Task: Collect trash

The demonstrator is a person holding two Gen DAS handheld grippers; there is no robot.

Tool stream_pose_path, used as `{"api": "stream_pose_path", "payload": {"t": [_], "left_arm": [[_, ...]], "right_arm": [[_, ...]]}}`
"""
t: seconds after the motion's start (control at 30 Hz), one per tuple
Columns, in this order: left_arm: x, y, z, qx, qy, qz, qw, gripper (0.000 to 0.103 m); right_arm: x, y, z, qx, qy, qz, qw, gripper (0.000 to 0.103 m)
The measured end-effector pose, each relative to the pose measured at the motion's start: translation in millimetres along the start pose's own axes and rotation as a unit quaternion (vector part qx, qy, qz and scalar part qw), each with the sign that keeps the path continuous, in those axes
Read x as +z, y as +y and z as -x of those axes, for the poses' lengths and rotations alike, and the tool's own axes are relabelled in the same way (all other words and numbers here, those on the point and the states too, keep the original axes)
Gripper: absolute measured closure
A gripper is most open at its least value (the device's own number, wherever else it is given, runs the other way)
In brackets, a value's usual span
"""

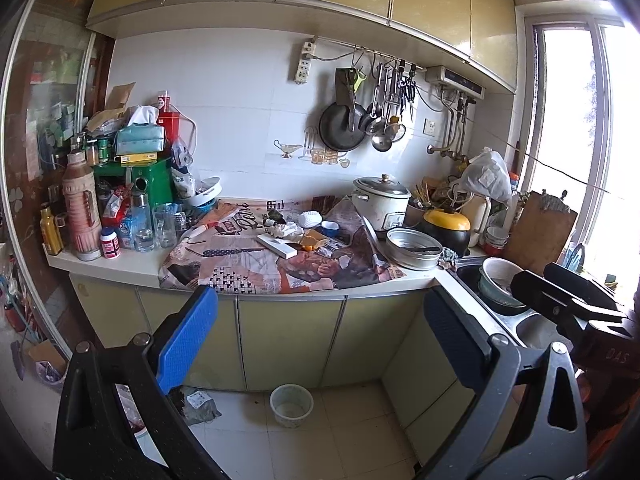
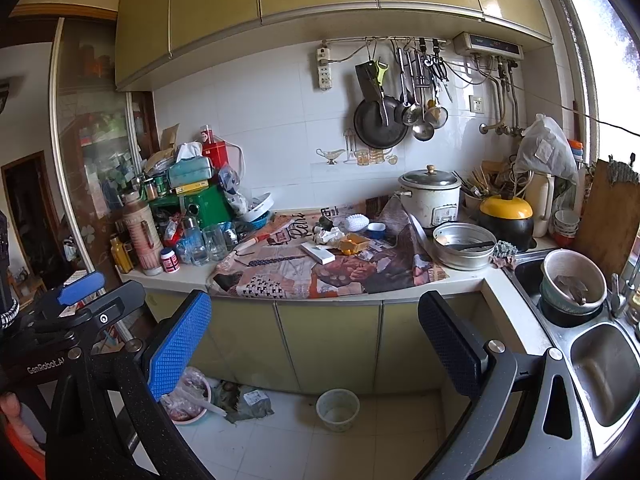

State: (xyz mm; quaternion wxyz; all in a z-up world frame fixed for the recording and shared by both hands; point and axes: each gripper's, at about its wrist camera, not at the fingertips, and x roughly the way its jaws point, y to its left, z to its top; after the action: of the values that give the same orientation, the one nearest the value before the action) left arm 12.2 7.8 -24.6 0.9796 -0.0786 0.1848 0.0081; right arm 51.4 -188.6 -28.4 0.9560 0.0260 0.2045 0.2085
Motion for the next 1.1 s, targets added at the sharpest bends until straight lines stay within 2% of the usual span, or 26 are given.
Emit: {"api": "stream_pose_path", "payload": {"t": [1.1], "left_arm": [[4.2, -3.7, -3.2, -0.001, -0.001, 0.000, 1.0000, 0.000]], "right_arm": [[3.5, 8.7, -4.4, 0.003, -0.001, 0.005, 1.000, 0.000]]}}
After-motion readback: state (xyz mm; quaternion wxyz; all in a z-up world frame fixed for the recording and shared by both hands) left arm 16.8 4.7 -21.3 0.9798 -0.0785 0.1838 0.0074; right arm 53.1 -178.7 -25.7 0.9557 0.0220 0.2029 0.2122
